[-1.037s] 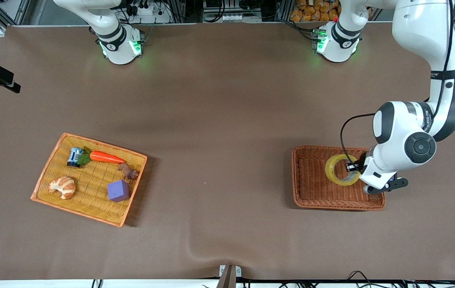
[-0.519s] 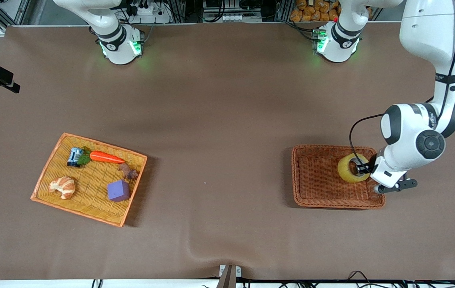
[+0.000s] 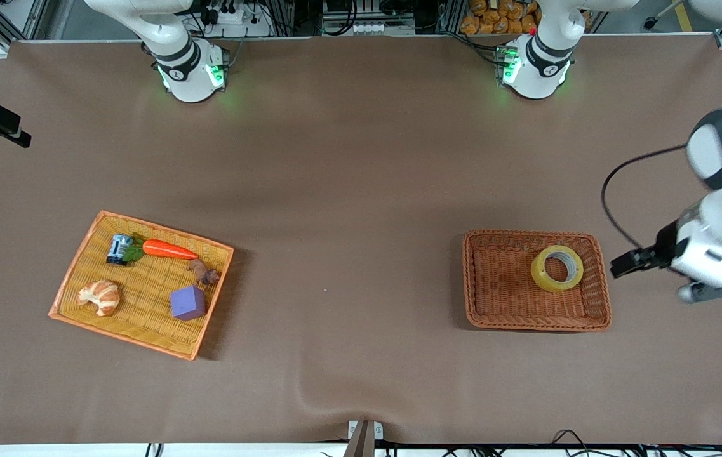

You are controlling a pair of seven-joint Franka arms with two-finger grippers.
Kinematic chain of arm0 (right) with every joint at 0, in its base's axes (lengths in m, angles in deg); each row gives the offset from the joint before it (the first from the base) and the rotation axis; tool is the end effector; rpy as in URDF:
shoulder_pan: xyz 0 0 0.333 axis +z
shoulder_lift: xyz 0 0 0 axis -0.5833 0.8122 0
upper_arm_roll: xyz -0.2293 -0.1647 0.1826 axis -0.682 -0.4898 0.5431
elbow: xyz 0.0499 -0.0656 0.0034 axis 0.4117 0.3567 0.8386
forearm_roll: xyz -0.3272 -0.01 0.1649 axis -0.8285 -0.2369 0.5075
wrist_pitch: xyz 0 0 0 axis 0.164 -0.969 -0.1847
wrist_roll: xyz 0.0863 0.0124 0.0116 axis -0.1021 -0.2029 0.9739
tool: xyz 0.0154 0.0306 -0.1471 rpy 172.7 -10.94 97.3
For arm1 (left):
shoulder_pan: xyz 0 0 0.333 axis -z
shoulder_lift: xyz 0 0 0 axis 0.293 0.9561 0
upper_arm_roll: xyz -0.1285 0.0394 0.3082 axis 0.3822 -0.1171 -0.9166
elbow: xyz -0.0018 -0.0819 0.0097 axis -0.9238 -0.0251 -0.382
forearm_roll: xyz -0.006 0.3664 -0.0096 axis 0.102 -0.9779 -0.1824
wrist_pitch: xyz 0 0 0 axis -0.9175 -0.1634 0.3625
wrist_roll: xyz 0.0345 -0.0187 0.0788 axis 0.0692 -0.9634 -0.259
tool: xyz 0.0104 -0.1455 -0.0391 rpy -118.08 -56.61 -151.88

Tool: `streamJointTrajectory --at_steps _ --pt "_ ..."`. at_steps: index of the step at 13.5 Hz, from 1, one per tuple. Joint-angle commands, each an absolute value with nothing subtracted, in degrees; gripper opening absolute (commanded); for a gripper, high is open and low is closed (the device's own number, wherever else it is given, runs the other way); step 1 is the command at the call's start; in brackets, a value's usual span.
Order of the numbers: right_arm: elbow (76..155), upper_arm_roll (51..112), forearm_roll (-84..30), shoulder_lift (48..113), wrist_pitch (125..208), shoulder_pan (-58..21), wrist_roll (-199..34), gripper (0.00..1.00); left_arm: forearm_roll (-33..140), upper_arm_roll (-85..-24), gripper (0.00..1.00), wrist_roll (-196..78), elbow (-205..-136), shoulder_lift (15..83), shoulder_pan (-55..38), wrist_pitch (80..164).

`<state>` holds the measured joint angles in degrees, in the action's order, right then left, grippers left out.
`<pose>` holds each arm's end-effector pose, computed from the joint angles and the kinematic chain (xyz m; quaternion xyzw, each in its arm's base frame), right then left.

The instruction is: Transfer tape with both arms

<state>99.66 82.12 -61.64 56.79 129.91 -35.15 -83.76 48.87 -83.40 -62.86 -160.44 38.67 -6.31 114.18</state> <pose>0.5008 -0.0318 0.6424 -0.9992 0.0009 0.0304 0.0258 0.6341 -0.0221 0.4879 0.9941 0.0976 0.0452 0.0172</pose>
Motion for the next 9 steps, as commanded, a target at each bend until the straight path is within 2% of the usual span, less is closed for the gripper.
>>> streamJointTrajectory --at_steps 1,4,6,9 --pt "99.8 82.1 -62.3 55.8 129.7 -35.2 -83.1 1.00 48.8 -83.0 1.00 -62.1 -157.0 35.3 -6.3 106.5" --pt "99.8 82.1 -62.3 55.7 129.7 -35.2 -83.1 1.00 45.2 -82.4 1.00 -62.2 -156.3 30.8 -5.2 101.5" --pt "99.9 82.1 -62.3 55.7 129.7 -35.2 -83.1 1.00 43.1 -79.8 1.00 -63.1 -156.5 27.0 -4.6 97.4" --pt "99.9 82.1 -62.3 55.7 129.7 -35.2 -83.1 1.00 43.1 -79.0 1.00 -63.7 -156.4 26.1 -5.1 95.6"
